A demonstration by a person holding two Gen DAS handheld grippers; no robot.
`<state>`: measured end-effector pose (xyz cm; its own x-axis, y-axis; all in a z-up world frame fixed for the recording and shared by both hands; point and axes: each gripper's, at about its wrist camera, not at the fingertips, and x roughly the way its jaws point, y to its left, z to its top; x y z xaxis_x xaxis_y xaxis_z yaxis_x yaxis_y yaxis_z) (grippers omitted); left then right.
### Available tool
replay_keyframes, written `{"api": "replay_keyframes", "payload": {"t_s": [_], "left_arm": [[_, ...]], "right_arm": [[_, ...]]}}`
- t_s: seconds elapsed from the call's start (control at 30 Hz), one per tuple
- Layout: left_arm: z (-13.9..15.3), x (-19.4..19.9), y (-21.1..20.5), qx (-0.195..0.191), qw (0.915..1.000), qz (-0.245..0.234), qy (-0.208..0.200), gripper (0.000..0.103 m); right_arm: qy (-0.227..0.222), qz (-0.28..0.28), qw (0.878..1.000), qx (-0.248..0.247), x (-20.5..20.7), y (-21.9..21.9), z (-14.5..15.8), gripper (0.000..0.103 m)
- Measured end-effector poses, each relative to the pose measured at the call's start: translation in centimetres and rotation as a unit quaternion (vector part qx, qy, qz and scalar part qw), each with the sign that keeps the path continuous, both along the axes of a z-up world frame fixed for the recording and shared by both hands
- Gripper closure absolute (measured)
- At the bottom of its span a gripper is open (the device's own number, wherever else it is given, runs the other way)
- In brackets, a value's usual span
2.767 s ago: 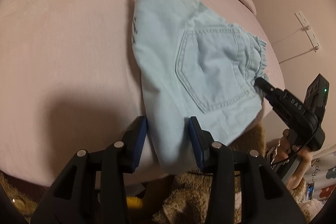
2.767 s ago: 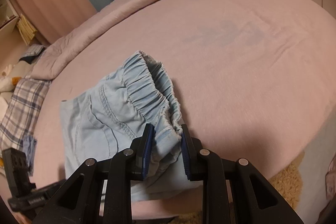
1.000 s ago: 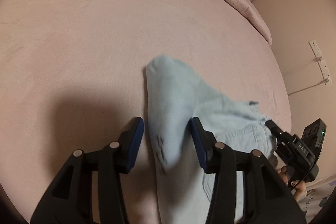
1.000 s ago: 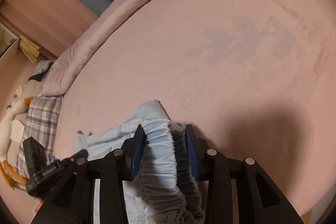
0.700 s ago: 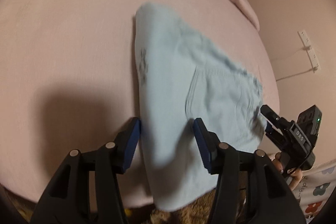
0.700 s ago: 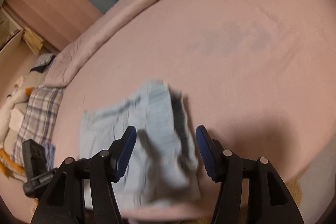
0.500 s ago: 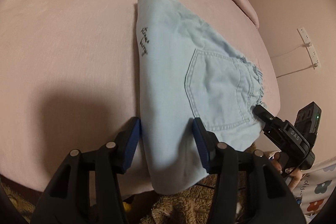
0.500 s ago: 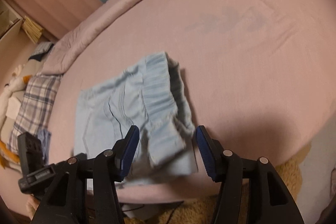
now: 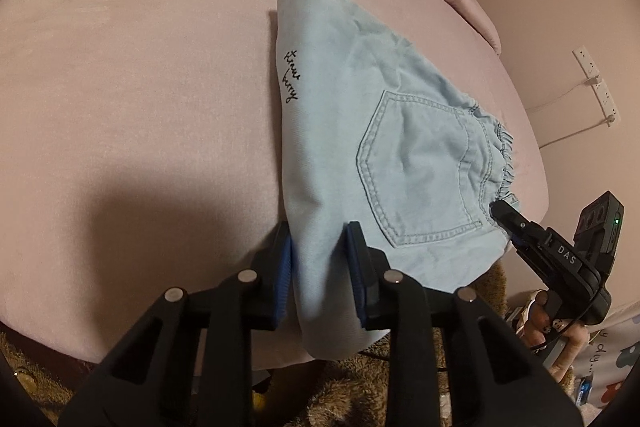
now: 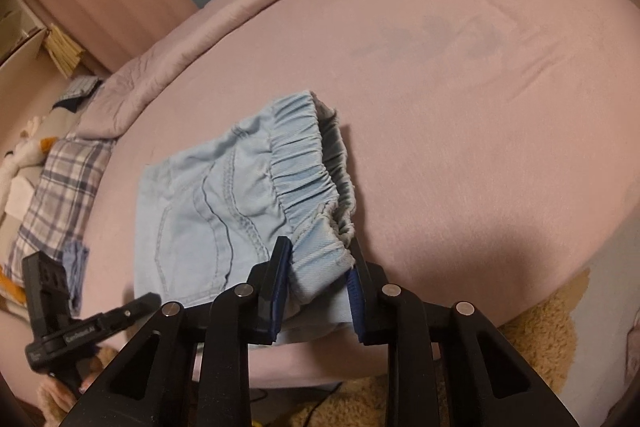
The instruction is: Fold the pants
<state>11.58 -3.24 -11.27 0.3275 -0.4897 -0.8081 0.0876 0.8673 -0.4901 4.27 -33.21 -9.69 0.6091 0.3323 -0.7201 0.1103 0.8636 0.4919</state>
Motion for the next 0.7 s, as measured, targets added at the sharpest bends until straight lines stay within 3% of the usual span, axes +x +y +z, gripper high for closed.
{"api": "replay_keyframes", "payload": {"t_s": [0.4, 0.57, 0.67, 0.7], "left_arm": [[0.3, -0.5, -1.6, 0.022, 0.9997, 0.007, -0.009, 0.073], [1.0, -0.8, -1.6, 0.024, 0.9996, 0.006, -0.012, 0.068], [1.9, -1.0, -1.6, 0.033, 0.9991, 0.008, -0.027, 0.053], [2.2, -1.0, -1.5, 0.035, 0.9987, 0.014, -0.036, 0.038]], "right_arm": [[-0.001, 0.004, 1.0, -0.011, -0.1, 0.7, -0.2, 0.077], [0.0, 0.005, 1.0, -0.014, -0.3, 0.5, 0.4, 0.071], [-0.01, -0.002, 0.999, -0.033, -0.5, 0.1, 1.5, 0.056], [-0.015, -0.004, 0.999, -0.04, -0.5, 0.0, 1.7, 0.05]]}}
